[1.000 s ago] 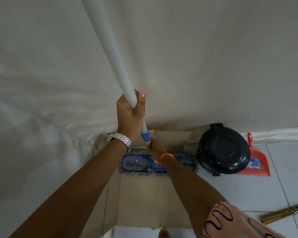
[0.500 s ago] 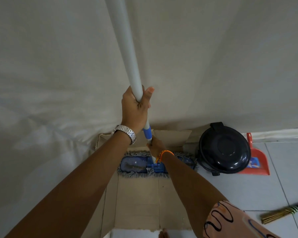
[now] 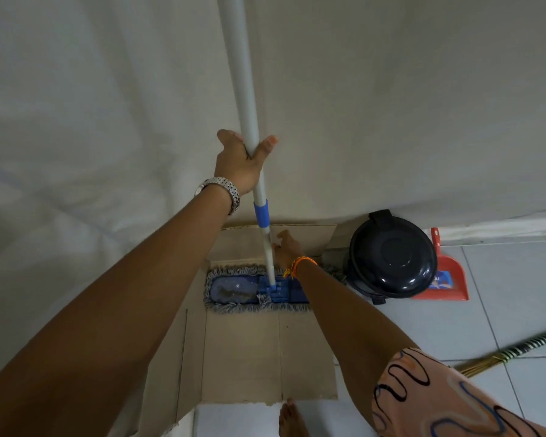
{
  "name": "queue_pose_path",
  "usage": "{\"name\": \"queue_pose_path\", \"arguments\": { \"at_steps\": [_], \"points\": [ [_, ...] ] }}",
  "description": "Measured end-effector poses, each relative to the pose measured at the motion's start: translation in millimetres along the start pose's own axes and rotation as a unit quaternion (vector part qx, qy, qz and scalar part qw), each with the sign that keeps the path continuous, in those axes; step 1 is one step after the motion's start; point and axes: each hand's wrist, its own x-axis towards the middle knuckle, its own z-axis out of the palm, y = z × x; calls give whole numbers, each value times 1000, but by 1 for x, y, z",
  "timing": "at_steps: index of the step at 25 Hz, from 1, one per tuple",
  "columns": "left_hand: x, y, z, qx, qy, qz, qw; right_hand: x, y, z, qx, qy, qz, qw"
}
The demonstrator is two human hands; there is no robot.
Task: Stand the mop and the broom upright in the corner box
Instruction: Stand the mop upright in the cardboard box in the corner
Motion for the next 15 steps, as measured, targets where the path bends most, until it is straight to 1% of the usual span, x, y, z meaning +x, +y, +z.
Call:
{"name": "queue_pose_path", "arguments": {
  "at_steps": [2,3,4,5,7,9,12,15],
  "points": [
    [-5,0,2,5,-2,-24,1000,-9,7,-8,-7,11,0,1000],
    [-10,0,4,4,10,-28,1000,-15,12,-12,-7,16,5,1000],
    [-15,-1,6,0,42,-16,999,-20,18,-15,-6,19,13,1000],
    [-20,-2,8,0,90,9,996,-25,23,-17,-5,18,20,1000],
    [-32,-5,12,31,196,69,978,-35,31,-22,-16,14,21,1000],
    [-45,-6,16,79,247,93,961,-46,38,-28,-38,21,19,999],
    [-73,-12,23,72,255,62,962,-75,59,-41,-31,40,24,998],
    [-116,-27,42,65,215,10,974,-119,88,-63,16,61,50,997]
  ]
}}
